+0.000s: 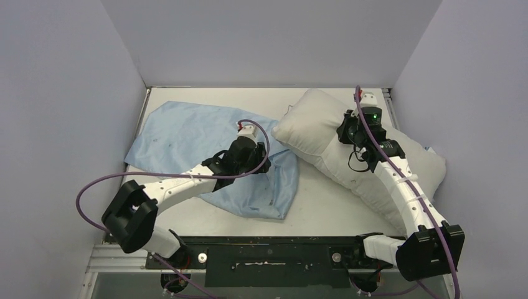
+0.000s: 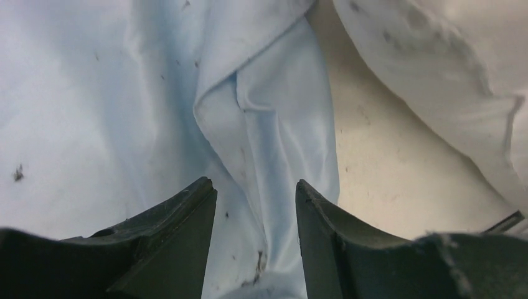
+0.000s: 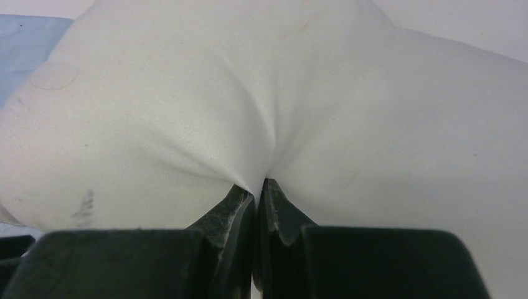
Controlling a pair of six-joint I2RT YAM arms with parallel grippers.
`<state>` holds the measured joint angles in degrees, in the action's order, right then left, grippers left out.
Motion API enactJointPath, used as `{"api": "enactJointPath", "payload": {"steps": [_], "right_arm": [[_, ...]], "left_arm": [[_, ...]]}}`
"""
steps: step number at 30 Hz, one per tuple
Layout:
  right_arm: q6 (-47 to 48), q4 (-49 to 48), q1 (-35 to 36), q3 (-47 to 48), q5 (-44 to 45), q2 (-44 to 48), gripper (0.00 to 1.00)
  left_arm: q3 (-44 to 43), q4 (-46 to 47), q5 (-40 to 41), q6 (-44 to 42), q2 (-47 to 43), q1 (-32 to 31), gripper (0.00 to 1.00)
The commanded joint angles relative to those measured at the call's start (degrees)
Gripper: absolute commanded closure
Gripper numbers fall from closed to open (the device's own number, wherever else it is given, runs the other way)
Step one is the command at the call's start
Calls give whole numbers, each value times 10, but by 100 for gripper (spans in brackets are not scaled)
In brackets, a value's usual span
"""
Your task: Put the pillow into the pillowcase
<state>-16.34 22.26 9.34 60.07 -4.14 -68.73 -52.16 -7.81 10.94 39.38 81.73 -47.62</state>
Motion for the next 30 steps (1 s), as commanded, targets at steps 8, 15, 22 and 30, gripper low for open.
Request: {"api": "enactJointPath", "payload": {"steps": [8,15,22,30], "right_arm": [[-8,-16,-9,9,18,38,100],[-11,-15,-9,7,20,42,100],[-11,-11,-9,10,24,40,100],[-10,-2,-10,8,16,40,100]], "left_arm": [[-14,150,-52,-23,96,45,53],[1,167,-49,-21,128,49,55],[18,195,-52,-15,158,52,55],[-10,214,-67,-18,200,54,60]]}}
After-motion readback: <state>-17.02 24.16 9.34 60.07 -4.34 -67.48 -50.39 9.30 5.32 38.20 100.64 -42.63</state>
